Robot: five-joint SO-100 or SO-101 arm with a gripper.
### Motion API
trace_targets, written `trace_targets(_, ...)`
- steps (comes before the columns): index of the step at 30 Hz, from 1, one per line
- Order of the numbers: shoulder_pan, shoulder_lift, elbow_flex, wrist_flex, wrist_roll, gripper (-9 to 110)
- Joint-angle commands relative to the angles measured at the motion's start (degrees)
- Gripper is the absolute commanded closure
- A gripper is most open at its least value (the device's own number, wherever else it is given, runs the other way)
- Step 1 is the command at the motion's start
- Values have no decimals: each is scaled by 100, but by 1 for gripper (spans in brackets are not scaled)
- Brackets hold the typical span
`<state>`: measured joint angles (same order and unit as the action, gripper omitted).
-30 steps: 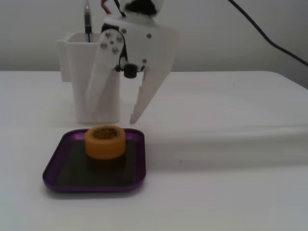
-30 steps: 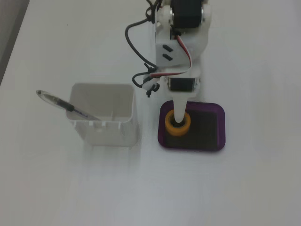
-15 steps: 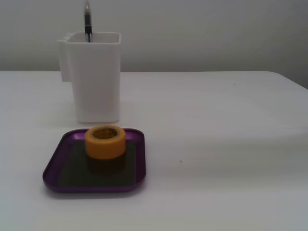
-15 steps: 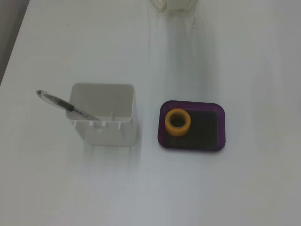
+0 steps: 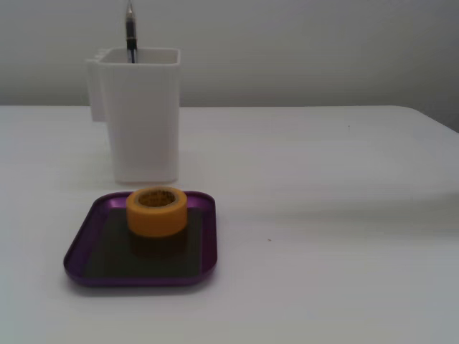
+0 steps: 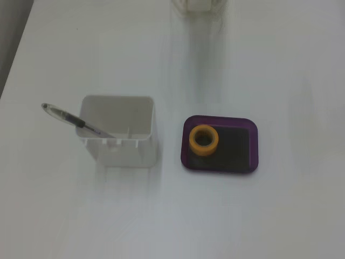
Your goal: Grab up the yellow tape and put it in the box.
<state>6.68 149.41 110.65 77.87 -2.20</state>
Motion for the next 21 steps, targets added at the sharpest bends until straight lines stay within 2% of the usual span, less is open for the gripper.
trace_targets(1,176,1028,2039,-1002,9,80)
trace_targets(5,176,2180,3797,-1819,53,80)
trace_targets(9,132,3340,4957,-2039,62,80)
trace_targets(16,123,4843,6073,-1863,62,80)
trace_targets(21,123,4781,6231,-1652,53,82)
